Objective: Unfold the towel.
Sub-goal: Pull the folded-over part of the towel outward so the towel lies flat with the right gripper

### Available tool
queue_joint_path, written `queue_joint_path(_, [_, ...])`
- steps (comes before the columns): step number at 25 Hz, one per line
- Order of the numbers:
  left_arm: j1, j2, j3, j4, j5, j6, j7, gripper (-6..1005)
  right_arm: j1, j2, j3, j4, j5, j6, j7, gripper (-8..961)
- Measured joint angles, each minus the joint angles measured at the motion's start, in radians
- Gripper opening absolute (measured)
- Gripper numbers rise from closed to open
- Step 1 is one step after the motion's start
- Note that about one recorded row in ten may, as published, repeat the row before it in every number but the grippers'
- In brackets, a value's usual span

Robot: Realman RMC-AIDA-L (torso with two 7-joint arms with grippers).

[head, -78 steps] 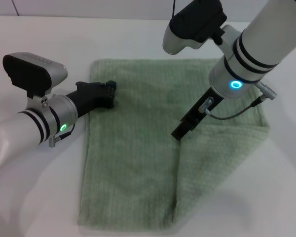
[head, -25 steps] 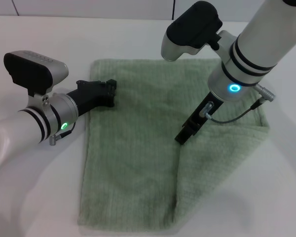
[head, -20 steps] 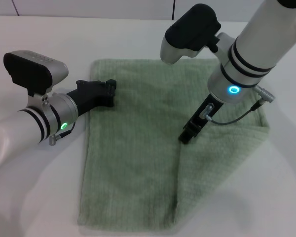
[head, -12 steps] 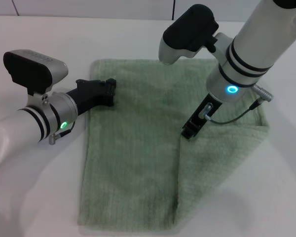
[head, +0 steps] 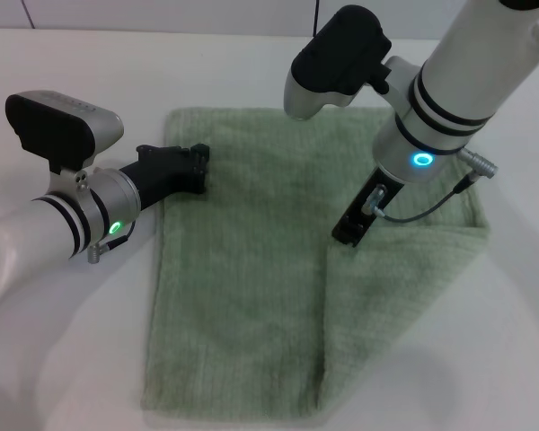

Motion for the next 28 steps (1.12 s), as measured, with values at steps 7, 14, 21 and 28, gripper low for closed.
queue_joint_path(7, [0.001, 0.000, 0.000, 0.000, 0.000, -0.002, 0.000, -1, -0.004, 0.000, -0.007, -0.086, 0.000, 0.064, -0.012, 18])
queue_joint_path(14, [0.010, 0.000, 0.000, 0.014, 0.000, -0.001, 0.003, 0, -0.011, 0.002, -0.009, -0.173, 0.009, 0.146, -0.036, 18])
queue_joint_path(21, [0.012, 0.000, 0.000, 0.018, 0.003, -0.002, 0.002, -1, -0.009, 0.000, -0.033, -0.215, 0.049, 0.194, -0.058, 18])
queue_joint_path(28, [0.012, 0.000, 0.000, 0.021, 0.003, -0.002, 0.001, -1, 0.005, 0.002, -0.074, -0.217, 0.052, 0.231, -0.075, 19])
